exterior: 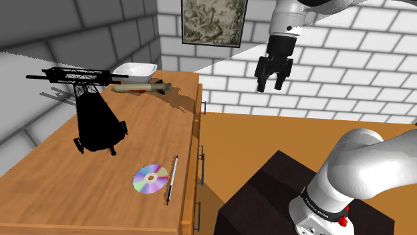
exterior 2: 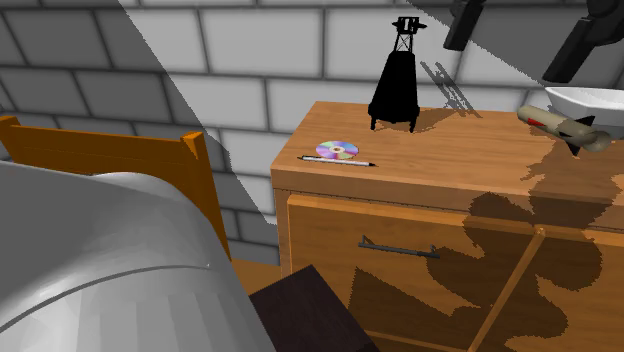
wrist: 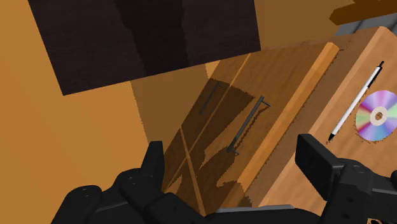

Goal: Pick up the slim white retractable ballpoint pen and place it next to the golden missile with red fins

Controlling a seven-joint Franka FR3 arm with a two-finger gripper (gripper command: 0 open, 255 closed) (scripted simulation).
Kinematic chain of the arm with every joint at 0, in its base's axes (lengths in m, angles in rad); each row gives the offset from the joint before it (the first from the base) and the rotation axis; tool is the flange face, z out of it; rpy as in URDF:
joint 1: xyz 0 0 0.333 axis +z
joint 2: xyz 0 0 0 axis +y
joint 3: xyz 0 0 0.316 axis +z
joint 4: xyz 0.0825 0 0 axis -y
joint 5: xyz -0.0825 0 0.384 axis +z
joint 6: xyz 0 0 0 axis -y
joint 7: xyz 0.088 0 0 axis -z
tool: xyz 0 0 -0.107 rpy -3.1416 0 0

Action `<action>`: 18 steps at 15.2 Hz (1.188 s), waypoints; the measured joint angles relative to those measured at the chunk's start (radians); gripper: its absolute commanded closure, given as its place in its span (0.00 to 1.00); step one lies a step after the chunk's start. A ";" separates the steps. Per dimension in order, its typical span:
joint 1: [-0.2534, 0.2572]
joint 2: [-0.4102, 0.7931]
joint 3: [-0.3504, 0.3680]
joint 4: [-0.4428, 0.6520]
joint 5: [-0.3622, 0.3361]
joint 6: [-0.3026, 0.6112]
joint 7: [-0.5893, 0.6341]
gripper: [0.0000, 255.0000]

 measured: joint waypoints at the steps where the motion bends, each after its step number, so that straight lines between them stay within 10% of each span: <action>1: 0.000 0.000 0.000 0.000 0.000 0.000 0.000 0.00; 18: 0.037 -0.007 0.402 -0.319 0.304 0.556 0.504 0.00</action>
